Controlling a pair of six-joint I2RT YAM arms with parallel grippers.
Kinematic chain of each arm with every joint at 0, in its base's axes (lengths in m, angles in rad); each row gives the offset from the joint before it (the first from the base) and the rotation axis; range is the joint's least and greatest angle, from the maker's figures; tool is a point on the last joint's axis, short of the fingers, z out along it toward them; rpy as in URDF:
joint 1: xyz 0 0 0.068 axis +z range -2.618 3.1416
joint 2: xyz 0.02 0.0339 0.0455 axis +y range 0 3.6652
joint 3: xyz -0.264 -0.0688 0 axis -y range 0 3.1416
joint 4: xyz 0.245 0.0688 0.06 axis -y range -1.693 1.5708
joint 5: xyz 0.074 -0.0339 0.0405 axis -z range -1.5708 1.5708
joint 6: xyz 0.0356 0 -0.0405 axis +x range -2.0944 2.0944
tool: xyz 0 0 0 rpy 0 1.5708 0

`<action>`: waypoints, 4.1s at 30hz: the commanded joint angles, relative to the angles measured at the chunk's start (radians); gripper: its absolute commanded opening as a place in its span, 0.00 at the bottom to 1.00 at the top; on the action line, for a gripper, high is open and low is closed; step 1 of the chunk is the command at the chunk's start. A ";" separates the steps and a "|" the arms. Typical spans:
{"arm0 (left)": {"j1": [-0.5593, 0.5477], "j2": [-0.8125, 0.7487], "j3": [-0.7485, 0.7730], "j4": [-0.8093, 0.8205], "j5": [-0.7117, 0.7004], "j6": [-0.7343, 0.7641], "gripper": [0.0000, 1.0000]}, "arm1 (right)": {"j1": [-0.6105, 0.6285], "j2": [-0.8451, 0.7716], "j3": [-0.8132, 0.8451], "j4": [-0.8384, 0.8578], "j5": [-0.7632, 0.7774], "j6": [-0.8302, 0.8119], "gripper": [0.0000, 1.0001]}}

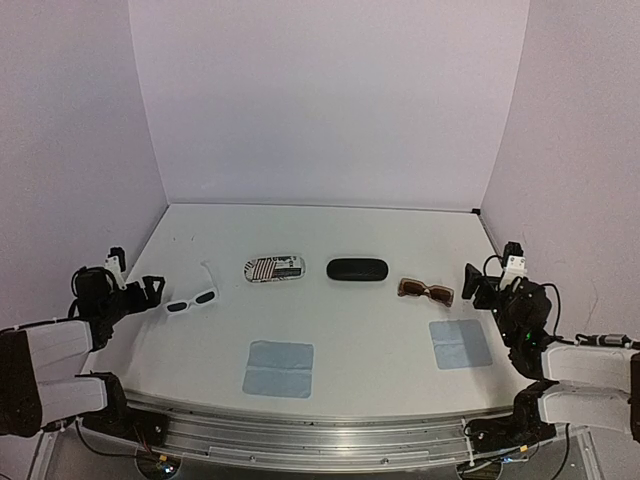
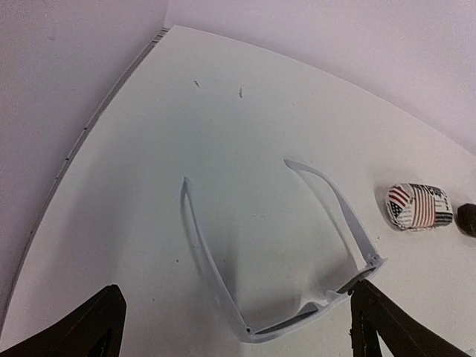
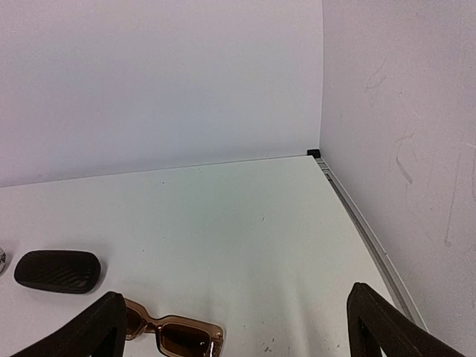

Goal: Organize the sunglasses
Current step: Pick up the sunglasses case from the center of the board, then open the sunglasses case.

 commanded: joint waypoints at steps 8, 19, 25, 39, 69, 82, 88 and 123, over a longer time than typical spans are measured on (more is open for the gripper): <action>-0.134 0.359 0.547 -0.363 0.639 0.523 1.00 | -0.003 0.185 0.362 -0.059 -0.195 0.101 0.98; -0.481 1.035 1.386 -0.984 0.401 1.206 0.99 | 0.091 0.505 0.770 -0.335 -0.410 0.178 0.98; -0.538 1.329 1.777 -1.212 0.374 1.257 0.98 | 0.229 0.589 0.875 -0.429 -0.386 0.094 0.98; -0.601 1.441 1.823 -1.149 0.257 1.254 0.79 | 0.311 0.638 0.890 -0.429 -0.375 0.124 0.98; -0.587 0.656 1.292 -0.225 1.136 0.160 0.00 | 0.423 0.603 1.139 -0.148 -0.912 0.237 0.98; -0.628 0.570 1.249 -0.027 1.143 0.006 0.00 | 0.533 0.733 1.294 -0.130 -0.872 0.180 0.98; -0.639 0.563 1.244 -0.038 1.149 0.032 0.00 | 0.536 0.769 1.328 -0.107 -0.875 0.206 0.96; -0.645 0.561 1.265 -0.205 1.134 0.142 0.40 | 0.536 0.771 1.314 -0.085 -0.898 0.187 0.00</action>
